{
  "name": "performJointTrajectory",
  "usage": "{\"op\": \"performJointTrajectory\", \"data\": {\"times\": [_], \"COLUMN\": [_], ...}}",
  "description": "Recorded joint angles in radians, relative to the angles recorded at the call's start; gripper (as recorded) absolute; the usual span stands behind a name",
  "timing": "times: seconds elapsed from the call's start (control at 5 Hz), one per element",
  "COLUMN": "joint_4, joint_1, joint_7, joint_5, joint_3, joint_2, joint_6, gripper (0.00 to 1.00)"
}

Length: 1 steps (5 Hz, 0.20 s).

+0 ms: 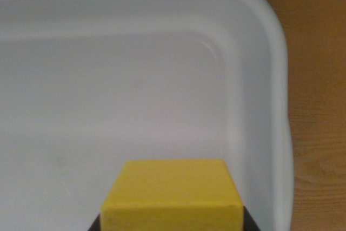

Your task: Pick yellow cube

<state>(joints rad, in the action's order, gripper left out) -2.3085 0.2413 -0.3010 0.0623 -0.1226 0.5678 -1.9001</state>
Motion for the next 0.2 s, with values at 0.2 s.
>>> {"op": "performJointTrajectory", "data": {"times": [0.2], "joint_4": [0.0], "joint_1": [0.0], "joint_7": [0.0], "joint_5": [0.0], "joint_3": [0.0], "joint_2": [0.0], "joint_6": [0.0], "gripper": [1.0]}}
